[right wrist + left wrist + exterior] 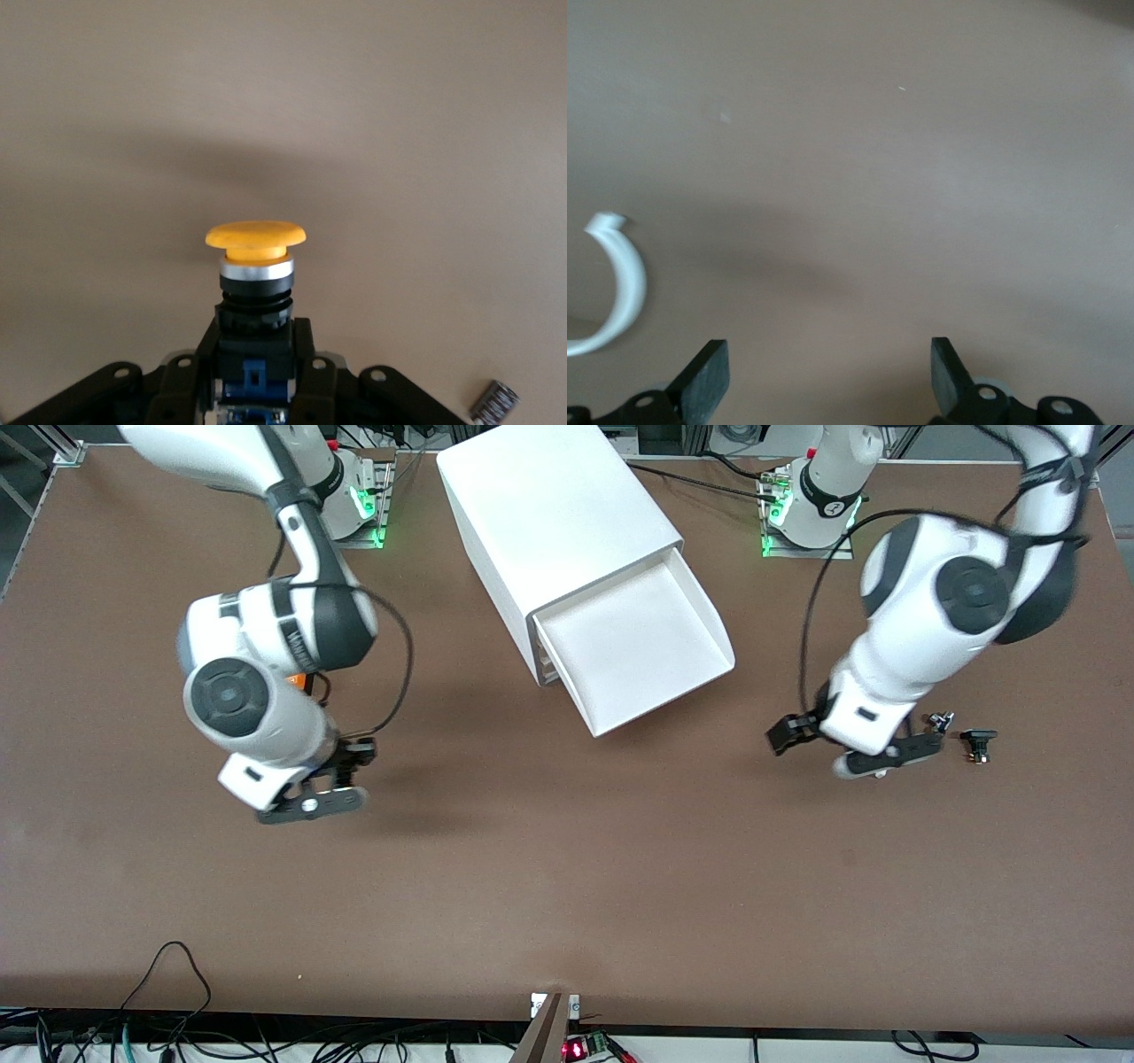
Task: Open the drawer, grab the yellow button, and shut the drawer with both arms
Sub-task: 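Lift the yellow button with the right gripper while the left gripper approaches, then push the drawer shut with the left gripper while the right gripper lowers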
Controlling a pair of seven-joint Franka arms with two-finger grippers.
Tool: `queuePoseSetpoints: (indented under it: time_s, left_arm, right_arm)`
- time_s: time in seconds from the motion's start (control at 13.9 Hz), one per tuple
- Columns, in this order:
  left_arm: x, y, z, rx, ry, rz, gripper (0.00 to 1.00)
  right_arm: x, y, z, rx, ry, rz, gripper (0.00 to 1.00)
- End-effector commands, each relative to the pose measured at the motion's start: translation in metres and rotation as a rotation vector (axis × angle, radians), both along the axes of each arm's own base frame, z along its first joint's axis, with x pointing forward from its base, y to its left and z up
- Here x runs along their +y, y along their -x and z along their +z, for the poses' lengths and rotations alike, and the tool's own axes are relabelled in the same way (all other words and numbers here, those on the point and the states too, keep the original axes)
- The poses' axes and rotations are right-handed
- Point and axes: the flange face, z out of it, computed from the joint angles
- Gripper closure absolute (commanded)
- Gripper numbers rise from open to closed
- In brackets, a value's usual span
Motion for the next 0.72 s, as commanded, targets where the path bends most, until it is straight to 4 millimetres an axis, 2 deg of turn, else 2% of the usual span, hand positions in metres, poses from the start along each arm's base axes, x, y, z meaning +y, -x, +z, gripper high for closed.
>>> queuePoseSetpoints:
  time_s: [0.0, 0.14, 0.29, 0.5, 0.65]
  left_arm:
    - [-0.032, 0.005, -0.040, -0.009, 0.024, 0.103, 0.00]
    - [-0.055, 0.022, -0.062, -0.021, 0.042, 0.177, 0.00]
    - [-0.075, 0.039, -0.074, -0.009, 0.050, 0.205, 0.00]
    - [-0.106, 0.068, -0.078, 0.019, 0.054, 0.155, 0.00]
    - [-0.114, 0.084, -0.080, 0.033, 0.050, 0.134, 0.00]
  right_arm:
    - [-0.065, 0.014, -0.011, 0.025, -0.018, 0.006, 0.81]
    - [-0.094, 0.020, -0.039, 0.034, -0.024, -0.011, 0.81]
    - [-0.124, 0.033, -0.068, 0.041, -0.037, -0.005, 0.81]
    - [-0.166, 0.060, -0.113, 0.029, -0.061, 0.067, 0.81]
    - [-0.188, 0.073, -0.123, 0.004, -0.077, 0.144, 0.80]
